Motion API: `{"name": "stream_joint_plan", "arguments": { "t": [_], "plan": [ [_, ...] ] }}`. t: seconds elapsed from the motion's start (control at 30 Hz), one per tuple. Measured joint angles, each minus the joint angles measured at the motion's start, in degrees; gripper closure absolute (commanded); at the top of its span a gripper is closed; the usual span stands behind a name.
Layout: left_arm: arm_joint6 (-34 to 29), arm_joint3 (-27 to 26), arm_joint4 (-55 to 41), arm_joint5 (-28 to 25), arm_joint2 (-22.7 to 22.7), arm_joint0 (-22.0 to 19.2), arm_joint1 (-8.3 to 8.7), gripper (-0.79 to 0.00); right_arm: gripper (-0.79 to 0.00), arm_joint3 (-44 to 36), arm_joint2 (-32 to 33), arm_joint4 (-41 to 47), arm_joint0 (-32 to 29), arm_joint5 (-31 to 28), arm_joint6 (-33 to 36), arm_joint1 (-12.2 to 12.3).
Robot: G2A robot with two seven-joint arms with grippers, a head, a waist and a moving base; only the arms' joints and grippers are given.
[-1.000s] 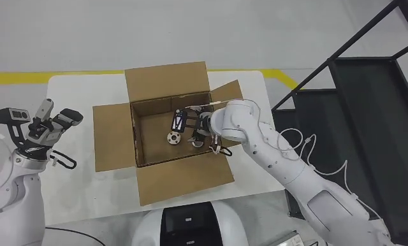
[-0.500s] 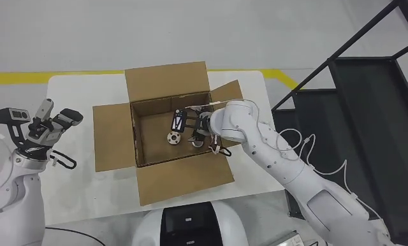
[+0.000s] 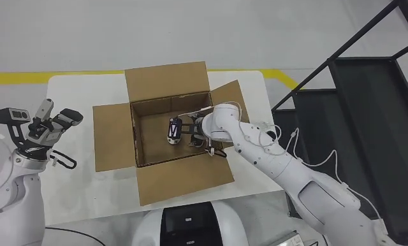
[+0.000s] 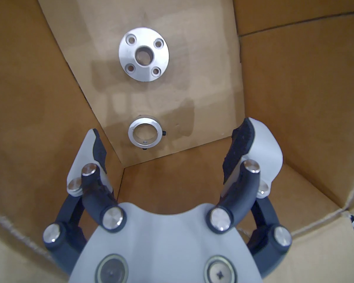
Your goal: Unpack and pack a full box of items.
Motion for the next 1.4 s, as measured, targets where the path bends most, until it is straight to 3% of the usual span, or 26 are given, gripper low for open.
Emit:
{"name": "stream_joint_plan", "arguments": {
  "t": [0.03,0.07,0.17,0.3,0.37,0.5,0.6,0.7,0.97,1.4],
  "plan": [
    [0.0,0.0,0.0,0.0,0.0,0.0,0.00,-0.785,-0.680,1.5,-0.6,-0.1,0.6,-0.1,-0.1,-0.3],
    [0.0,0.0,0.0,0.0,0.0,0.0,0.00,-0.785,-0.508,2.6,-0.9,-0.1,1.1,0.0,-0.2,-0.6],
    [0.0,0.0,0.0,0.0,0.0,0.0,0.00,-0.785,-0.329,5.9,-1.9,-0.1,2.5,0.0,-1.0,-1.4],
    [0.0,0.0,0.0,0.0,0.0,0.0,0.00,-0.785,-0.246,9.3,-3.2,-0.3,3.9,-0.4,-0.6,-2.3],
    [0.0,0.0,0.0,0.0,0.0,0.0,0.00,-0.785,-0.259,10.7,-3.8,-0.3,4.4,-0.5,-0.3,-2.7],
    [0.0,0.0,0.0,0.0,0.0,0.0,0.00,-0.785,-0.182,13.1,-4.9,-0.2,5.0,-0.2,-0.1,-3.6],
    [0.0,0.0,0.0,0.0,0.0,0.0,0.00,-0.785,-0.160,14.7,-5.6,0.0,5.3,0.0,-0.3,-4.2],
    [0.0,0.0,0.0,0.0,0.0,0.0,0.00,-0.785,-0.191,16.1,-6.1,0.3,5.5,0.0,-0.7,-4.8],
    [0.0,0.0,0.0,0.0,0.0,0.0,0.00,-0.785,-0.400,17.9,-6.7,0.9,6.2,0.1,-1.5,-6.0],
    [0.0,0.0,0.0,0.0,0.0,0.0,0.00,-0.785,-0.385,14.1,-4.9,-0.3,5.1,-0.6,0.1,-5.4]
  ]
}}
